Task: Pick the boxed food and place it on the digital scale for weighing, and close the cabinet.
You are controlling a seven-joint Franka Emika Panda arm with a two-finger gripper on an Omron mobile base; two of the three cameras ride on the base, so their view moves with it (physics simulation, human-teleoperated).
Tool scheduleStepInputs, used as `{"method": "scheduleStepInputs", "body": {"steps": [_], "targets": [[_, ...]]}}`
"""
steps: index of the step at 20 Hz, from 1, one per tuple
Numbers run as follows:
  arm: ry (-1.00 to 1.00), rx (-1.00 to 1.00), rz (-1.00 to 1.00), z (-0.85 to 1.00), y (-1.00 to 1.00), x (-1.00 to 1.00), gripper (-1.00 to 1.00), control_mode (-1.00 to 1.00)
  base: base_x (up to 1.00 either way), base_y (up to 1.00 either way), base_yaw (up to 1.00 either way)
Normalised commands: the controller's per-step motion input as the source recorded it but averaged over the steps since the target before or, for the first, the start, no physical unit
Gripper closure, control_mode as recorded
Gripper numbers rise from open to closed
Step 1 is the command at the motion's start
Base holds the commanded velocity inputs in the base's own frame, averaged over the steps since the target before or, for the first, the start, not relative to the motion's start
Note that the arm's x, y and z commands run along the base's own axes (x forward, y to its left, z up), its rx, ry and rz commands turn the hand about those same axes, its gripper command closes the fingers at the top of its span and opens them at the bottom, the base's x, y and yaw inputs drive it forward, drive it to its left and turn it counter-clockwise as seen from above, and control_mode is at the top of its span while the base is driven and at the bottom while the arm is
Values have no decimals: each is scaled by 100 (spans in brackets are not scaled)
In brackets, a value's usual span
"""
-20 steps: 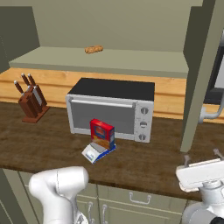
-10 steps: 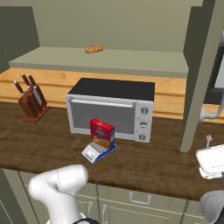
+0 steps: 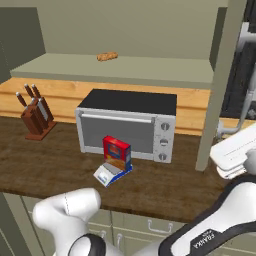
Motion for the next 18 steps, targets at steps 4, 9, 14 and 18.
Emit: {"method": "scheduleStepInputs", "body": {"steps": [4,9,14,18], "targets": [[34,-35,-10,75,100,11,-100,-100,0,0,0],[17,-28,-13,87,100,49,-100,-100,0,0,0],[3,-23,-17,43,100,80,-100,-100,0,0,0],[0,-4,-7,0,90,100,-100,-100,0,0,0]]}}
